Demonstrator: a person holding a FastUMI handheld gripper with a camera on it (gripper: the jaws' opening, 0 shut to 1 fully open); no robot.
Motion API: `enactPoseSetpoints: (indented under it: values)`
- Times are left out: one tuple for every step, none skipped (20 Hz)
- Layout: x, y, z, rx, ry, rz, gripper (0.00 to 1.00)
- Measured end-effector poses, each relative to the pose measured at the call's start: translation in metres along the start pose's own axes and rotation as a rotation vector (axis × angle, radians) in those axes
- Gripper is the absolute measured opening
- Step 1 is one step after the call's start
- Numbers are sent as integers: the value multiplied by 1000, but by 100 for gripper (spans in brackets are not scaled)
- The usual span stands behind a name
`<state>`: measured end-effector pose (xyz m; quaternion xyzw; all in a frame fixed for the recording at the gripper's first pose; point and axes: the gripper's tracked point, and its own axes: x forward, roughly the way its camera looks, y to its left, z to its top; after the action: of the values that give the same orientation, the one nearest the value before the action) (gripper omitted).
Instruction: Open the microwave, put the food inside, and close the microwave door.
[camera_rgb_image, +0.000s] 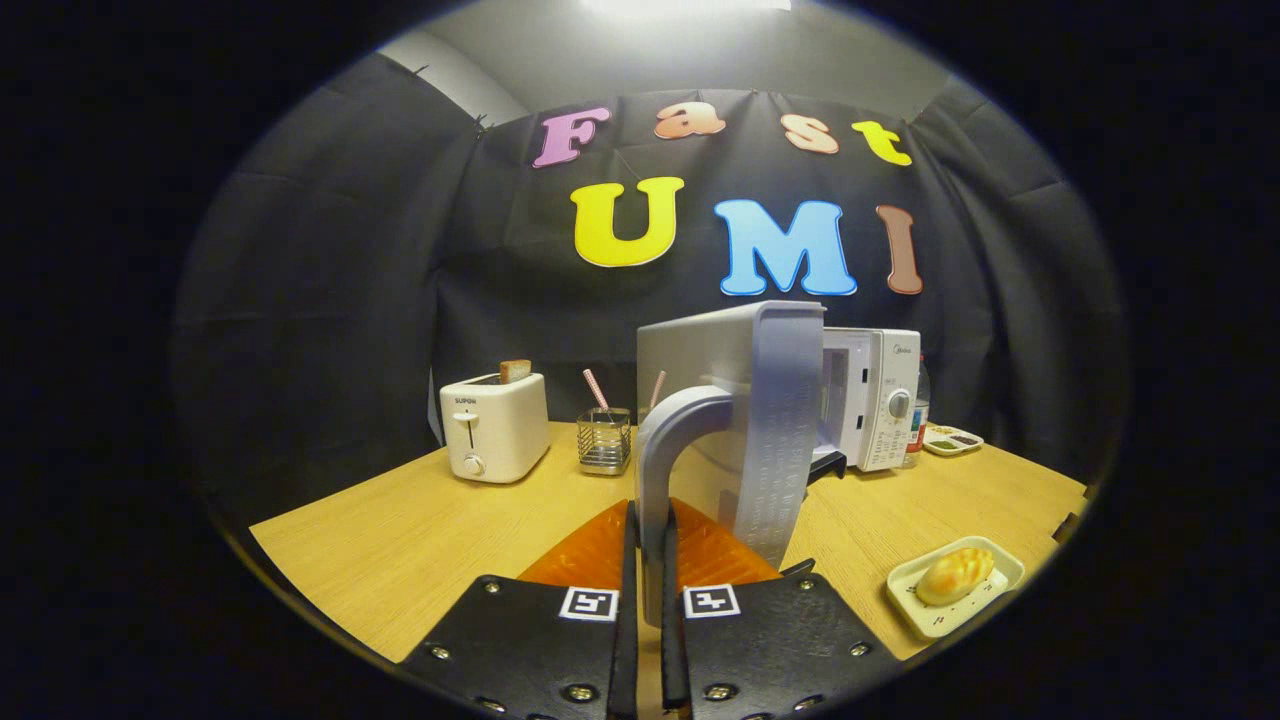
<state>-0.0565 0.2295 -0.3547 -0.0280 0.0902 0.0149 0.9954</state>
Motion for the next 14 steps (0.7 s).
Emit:
enactPoseSetpoints:
  values:
    - [0,9,1,1,-15,-27,9]
    - [1,18,1,11,-32,-62,10]
    - [4,27,2,21,-42,-89,10]
    - [4,36,1,23,-46,-109,10]
    - [7,45,0,10,-44,-112,10]
    - [8,51,-1,-7,-29,-109,11]
    - [7,50,0,-4,-22,-113,29]
    - [6,46,-1,14,-13,-114,35]
    - [5,46,-1,24,-6,-105,37]
    - [7,48,-2,18,5,-100,38]
    - [5,49,-2,0,24,-80,55]
    - [2,50,-4,-2,44,-52,62]
    - [-4,50,-2,3,55,-23,77]
    - [-13,50,2,8,62,9,81]
